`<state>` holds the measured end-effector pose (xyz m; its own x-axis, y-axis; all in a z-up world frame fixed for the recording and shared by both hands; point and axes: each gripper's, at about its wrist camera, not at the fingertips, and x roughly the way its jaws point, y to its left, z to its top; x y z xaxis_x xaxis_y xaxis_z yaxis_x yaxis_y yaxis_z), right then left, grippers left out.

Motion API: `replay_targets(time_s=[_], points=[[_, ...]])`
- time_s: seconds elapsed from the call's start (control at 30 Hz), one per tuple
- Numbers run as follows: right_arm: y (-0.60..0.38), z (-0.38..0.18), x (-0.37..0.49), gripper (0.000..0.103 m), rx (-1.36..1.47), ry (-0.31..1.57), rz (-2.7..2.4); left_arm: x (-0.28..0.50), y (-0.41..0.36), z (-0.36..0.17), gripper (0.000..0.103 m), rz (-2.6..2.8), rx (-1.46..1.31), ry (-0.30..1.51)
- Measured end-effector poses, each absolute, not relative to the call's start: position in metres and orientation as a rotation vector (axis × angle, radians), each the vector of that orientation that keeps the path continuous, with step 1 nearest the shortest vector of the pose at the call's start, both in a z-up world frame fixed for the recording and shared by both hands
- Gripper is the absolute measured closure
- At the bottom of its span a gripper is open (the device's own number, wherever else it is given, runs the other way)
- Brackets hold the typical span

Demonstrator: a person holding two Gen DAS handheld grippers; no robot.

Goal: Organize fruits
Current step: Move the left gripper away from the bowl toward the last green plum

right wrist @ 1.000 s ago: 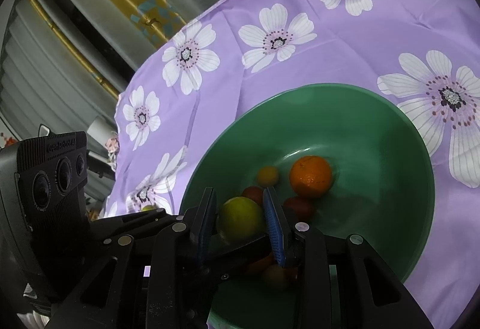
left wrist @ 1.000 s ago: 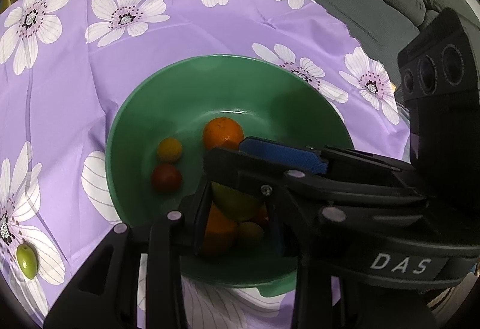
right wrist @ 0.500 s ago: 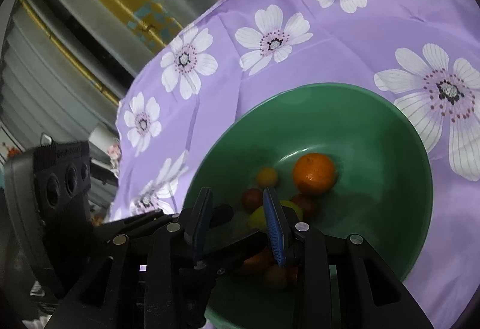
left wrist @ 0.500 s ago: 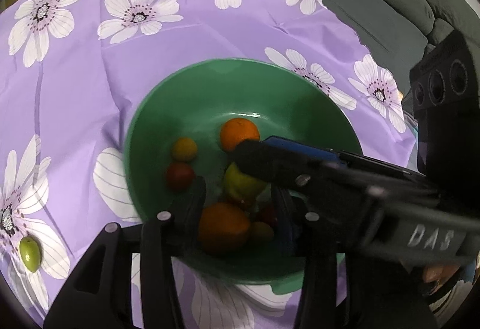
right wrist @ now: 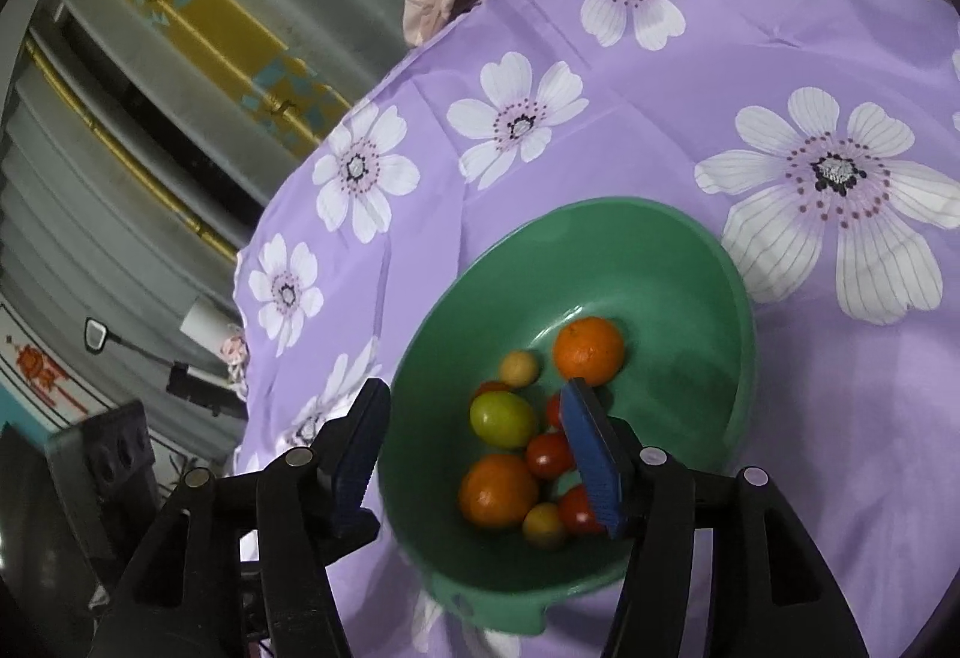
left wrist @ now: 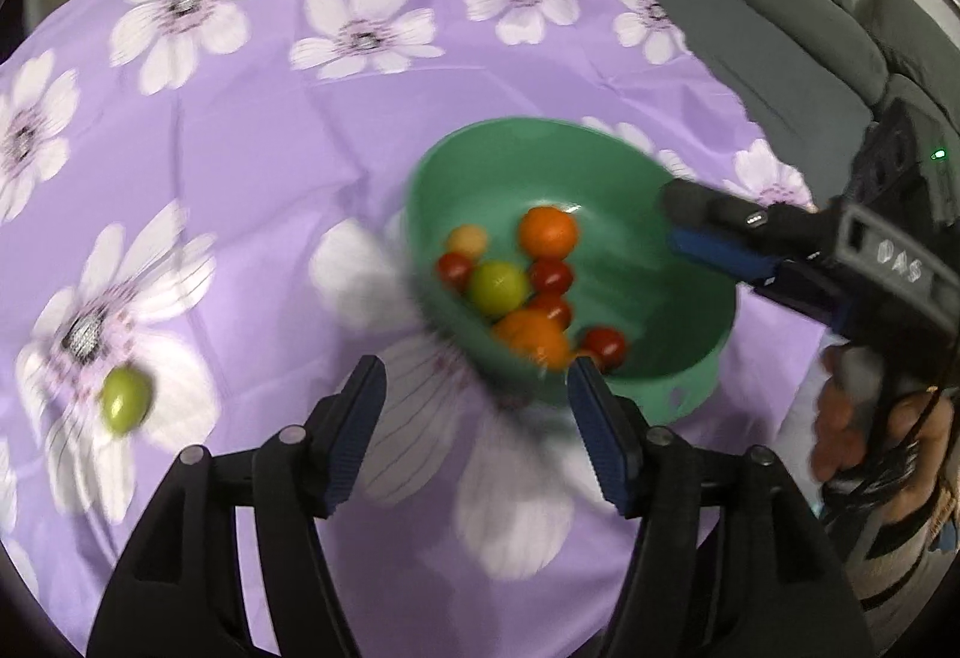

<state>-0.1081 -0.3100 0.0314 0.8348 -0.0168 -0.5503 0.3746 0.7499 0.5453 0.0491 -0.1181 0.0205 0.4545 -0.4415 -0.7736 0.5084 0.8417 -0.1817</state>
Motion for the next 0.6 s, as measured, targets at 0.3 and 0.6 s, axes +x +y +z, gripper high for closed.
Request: replay_targets(time_s=[0.3, 0.6], points=[[-0.266, 0.037, -0.098, 0.043, 0.568, 0.608, -0.167, 0.03, -0.062, 0.005, 0.04, -0.427, 0.009, 0.959], [-0.224, 0.032, -0.077, 0.043, 0.463, 0.698, -0.086, 0.013, -0.003, -0.007, 0.04, -0.322, -0.132, 0.971]])
